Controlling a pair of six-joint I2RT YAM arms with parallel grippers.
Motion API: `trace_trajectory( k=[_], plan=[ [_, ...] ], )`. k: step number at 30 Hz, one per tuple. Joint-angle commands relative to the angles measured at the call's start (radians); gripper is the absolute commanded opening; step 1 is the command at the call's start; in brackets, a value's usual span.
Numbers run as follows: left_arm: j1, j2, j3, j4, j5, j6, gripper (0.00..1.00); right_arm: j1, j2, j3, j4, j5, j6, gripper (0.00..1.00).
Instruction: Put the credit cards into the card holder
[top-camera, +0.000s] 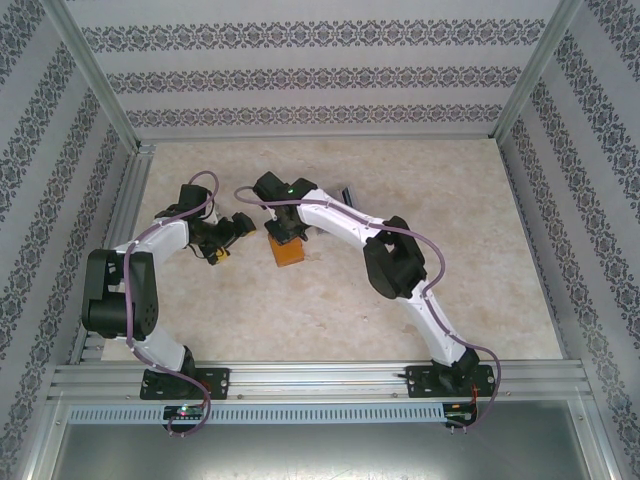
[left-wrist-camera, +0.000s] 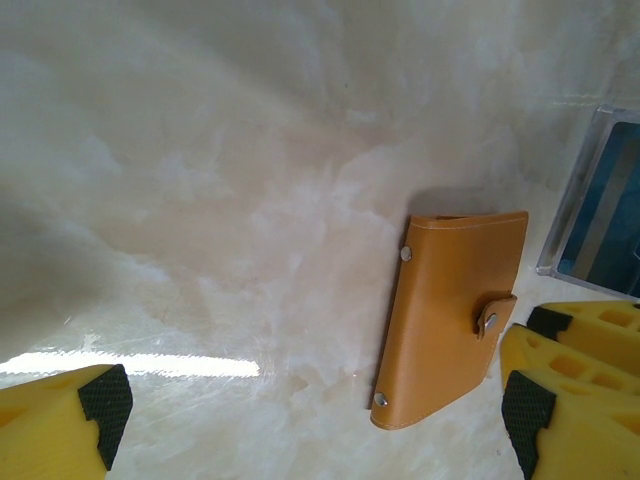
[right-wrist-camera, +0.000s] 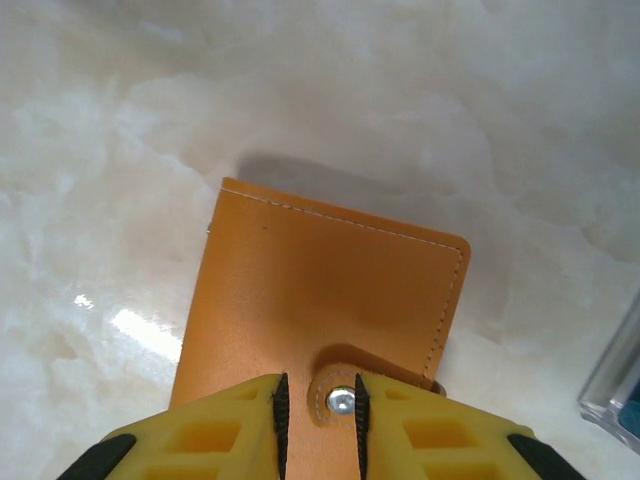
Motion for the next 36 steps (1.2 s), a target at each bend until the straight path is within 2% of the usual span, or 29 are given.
trace_trajectory(
  k=[1, 9, 12, 16, 21, 27, 31, 36],
  plan=[
    [0.002, 0.009, 0.021, -0.014, 0.004, 0.002, 0.97, -0.005, 0.048, 0.023, -0.045, 0.002, -0.009, 0.28],
    [0.001, 0.023, 0.021, 0.003, 0.021, -0.003, 0.97, 0.005, 0.072, -0.019, -0.057, 0.060, -0.003, 0.27],
    [0.001, 0.026, 0.030, -0.006, 0.017, 0.000, 0.97, -0.005, 0.083, -0.023, -0.063, 0.047, 0.003, 0.13],
    [-0.004, 0.032, 0.023, 0.009, 0.029, -0.009, 0.97, -0.011, 0.042, -0.081, -0.013, 0.014, 0.020, 0.01],
    [-0.020, 0.049, 0.022, 0.033, 0.058, -0.025, 0.93, -0.025, -0.062, -0.174, 0.101, -0.076, 0.063, 0.00],
    [-0.051, 0.083, 0.027, 0.107, 0.149, -0.054, 0.88, -0.059, -0.253, -0.387, 0.365, -0.223, 0.188, 0.00],
    [-0.067, 0.088, 0.032, 0.151, 0.197, -0.075, 0.87, -0.086, -0.360, -0.503, 0.487, -0.263, 0.247, 0.00],
    [-0.078, 0.097, 0.023, 0.243, 0.277, -0.138, 0.84, -0.099, -0.428, -0.574, 0.549, -0.259, 0.270, 0.00]
  ],
)
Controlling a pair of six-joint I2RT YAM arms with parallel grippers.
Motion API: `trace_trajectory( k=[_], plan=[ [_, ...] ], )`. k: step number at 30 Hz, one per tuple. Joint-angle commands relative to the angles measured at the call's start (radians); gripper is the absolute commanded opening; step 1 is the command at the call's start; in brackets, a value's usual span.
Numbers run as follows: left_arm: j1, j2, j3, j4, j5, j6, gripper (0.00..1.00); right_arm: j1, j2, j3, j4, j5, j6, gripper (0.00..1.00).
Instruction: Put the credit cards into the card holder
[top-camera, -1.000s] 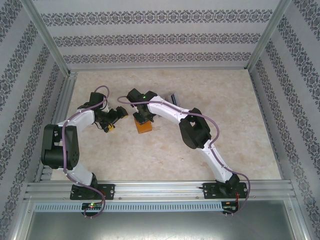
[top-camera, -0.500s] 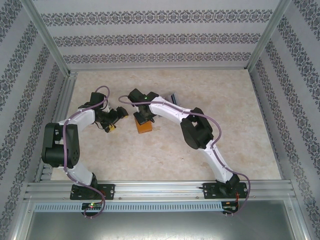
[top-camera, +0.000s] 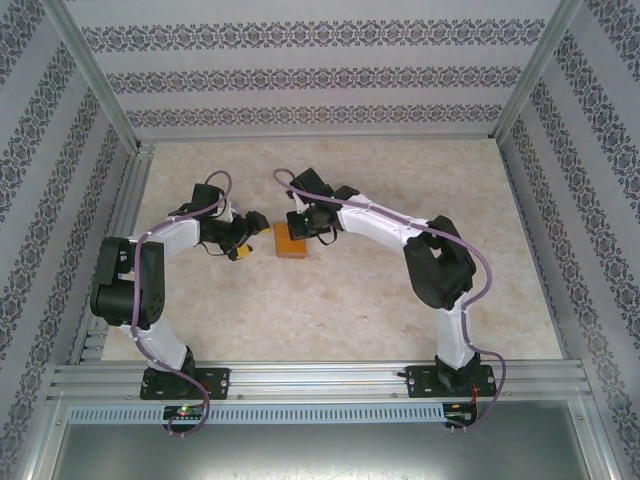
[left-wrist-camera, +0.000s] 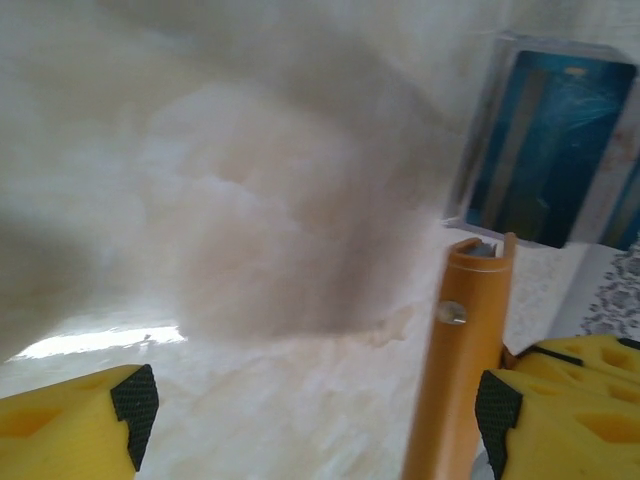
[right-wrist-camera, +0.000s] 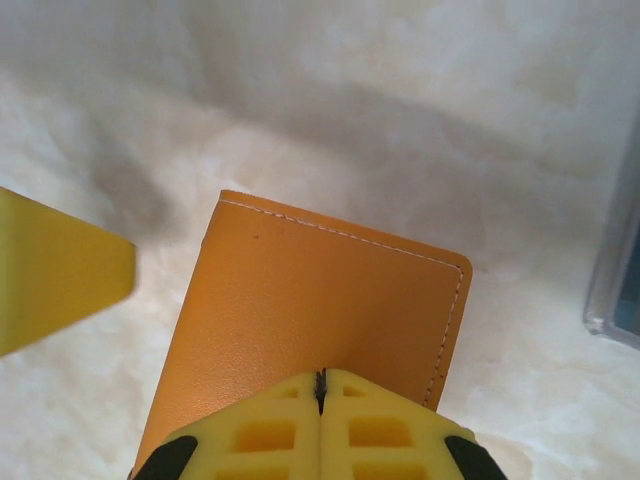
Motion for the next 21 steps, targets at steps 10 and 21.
trace_trajectory(
  k=[10, 21],
  plan=[
    [-0.088, 0.028, 0.035, 0.126, 0.088, -0.103, 0.74, -0.006, -0.059, -0.053, 0.155, -0.040, 0.073, 0.00],
    [-0.093, 0.012, 0.058, 0.103, 0.067, -0.099, 0.66, -0.007, -0.072, -0.067, 0.133, 0.019, 0.050, 0.00]
  ],
)
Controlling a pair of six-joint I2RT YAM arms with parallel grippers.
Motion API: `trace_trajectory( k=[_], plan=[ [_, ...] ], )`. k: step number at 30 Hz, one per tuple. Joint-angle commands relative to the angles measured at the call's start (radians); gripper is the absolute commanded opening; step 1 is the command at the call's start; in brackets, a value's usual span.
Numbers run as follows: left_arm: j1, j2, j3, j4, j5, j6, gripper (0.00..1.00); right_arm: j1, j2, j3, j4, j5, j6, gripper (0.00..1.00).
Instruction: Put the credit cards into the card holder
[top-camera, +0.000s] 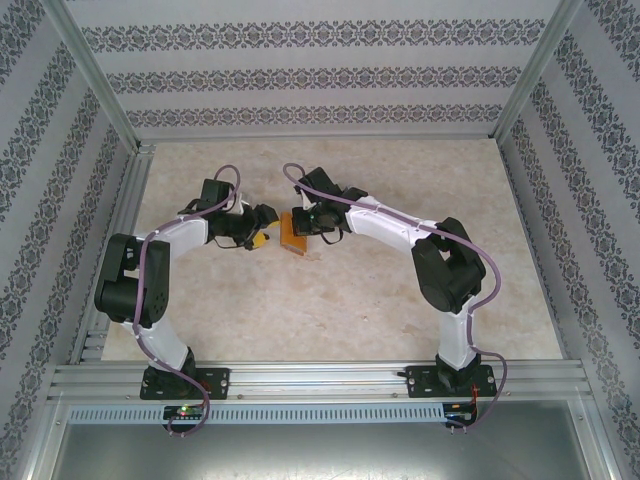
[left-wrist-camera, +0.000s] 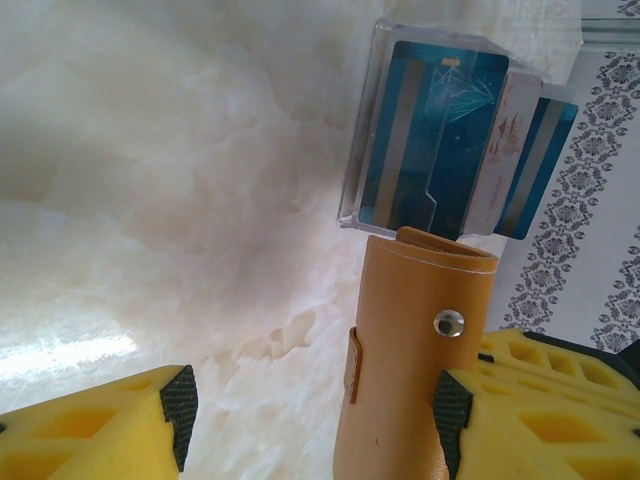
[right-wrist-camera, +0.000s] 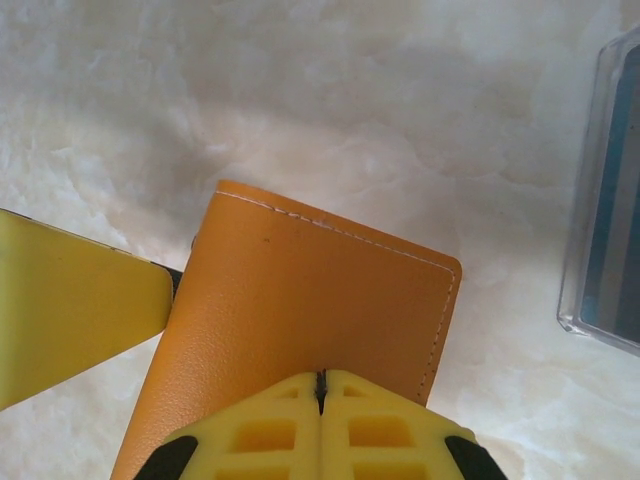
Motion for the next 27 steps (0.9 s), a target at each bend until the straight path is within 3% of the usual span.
trace_trajectory(
  k=[1, 12, 20, 25, 27],
  plan=[
    [-0.031, -0.007, 0.041, -0.053, -0.006, 0.046, 0.66, 0.010, -0.032, -0.001, 0.058, 0.031, -0.021, 0.00],
    [-0.006, -0.019, 0.076, -0.120, -0.015, 0.096, 0.67, 0.013, -0.029, 0.023, 0.024, 0.053, -0.041, 0.00],
    [-0.021, -0.002, 0.019, 0.021, 0.056, -0.013, 0.66, 0.016, -0.022, 0.038, 0.084, 0.030, -0.004, 0.00],
    [-0.035, 0.017, 0.024, 0.051, 0.070, -0.035, 0.60, 0.015, -0.021, 0.038, 0.107, -0.005, 0.018, 0.00],
    [-0.035, 0.030, 0.026, 0.070, 0.079, -0.041, 0.48, 0.015, -0.036, 0.018, 0.132, -0.003, 0.030, 0.00]
  ],
)
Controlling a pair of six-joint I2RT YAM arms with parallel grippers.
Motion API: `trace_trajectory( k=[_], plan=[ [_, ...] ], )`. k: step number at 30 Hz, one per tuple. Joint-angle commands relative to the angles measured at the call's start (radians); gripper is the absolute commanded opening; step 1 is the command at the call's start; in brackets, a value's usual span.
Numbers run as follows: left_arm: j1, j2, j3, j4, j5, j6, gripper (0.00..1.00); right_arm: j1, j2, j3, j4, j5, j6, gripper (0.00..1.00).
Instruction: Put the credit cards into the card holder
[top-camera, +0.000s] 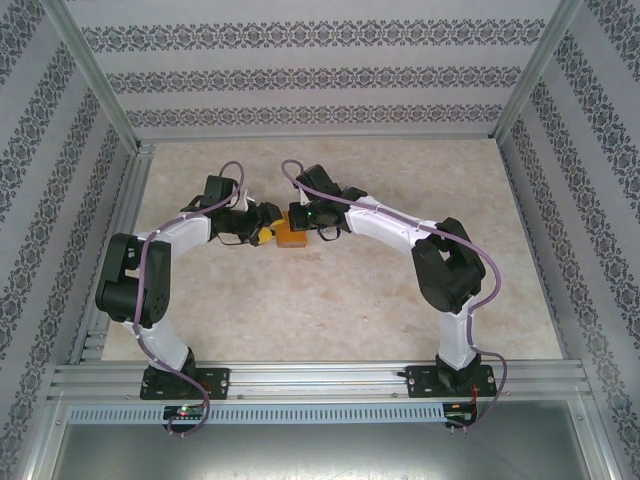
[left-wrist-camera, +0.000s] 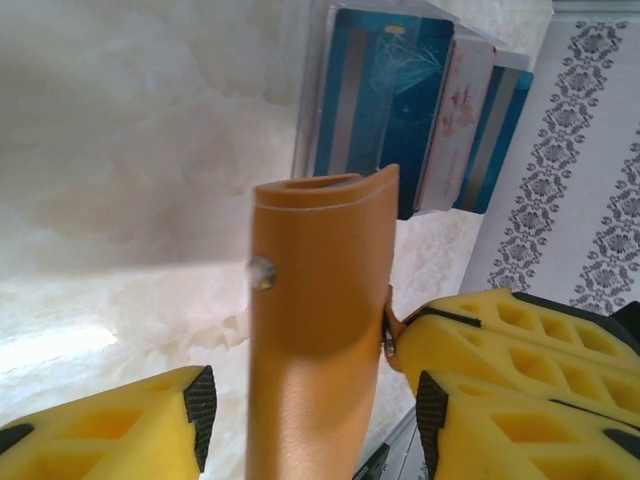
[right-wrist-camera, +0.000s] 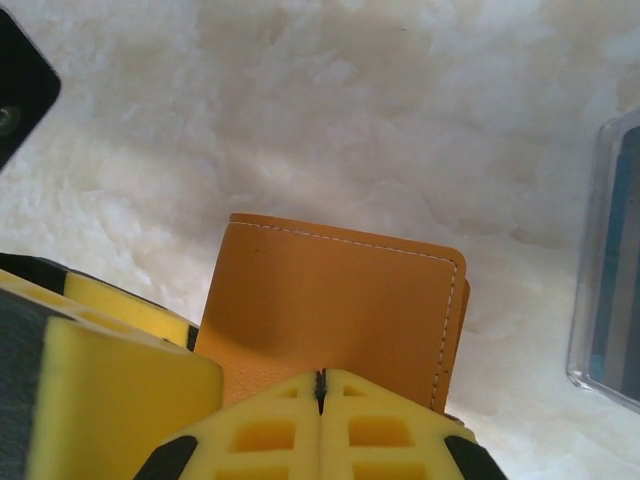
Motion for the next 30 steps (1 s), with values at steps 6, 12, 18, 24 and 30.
trace_trajectory(
  k=[6, 12, 18, 24, 30],
  plan=[
    [-0.005, 0.061, -0.001, 0.079, 0.043, -0.031, 0.07, -0.004, -0.047, -0.024, 0.110, -0.047, 0.063, 0.00],
    [0.035, 0.036, -0.033, 0.055, 0.028, -0.006, 0.00, -0.046, -0.097, -0.105, 0.107, -0.031, 0.056, 0.00],
    [0.048, 0.035, -0.062, 0.032, 0.010, 0.025, 0.00, -0.060, -0.126, -0.164, 0.133, -0.043, 0.072, 0.00],
    [0.057, 0.024, -0.062, -0.088, -0.057, 0.105, 0.47, -0.028, -0.101, -0.140, 0.138, -0.068, 0.077, 0.00],
    [0.102, -0.034, -0.050, -0.261, -0.179, 0.233, 0.58, -0.015, -0.100, -0.126, 0.132, -0.082, 0.074, 0.00]
  ],
)
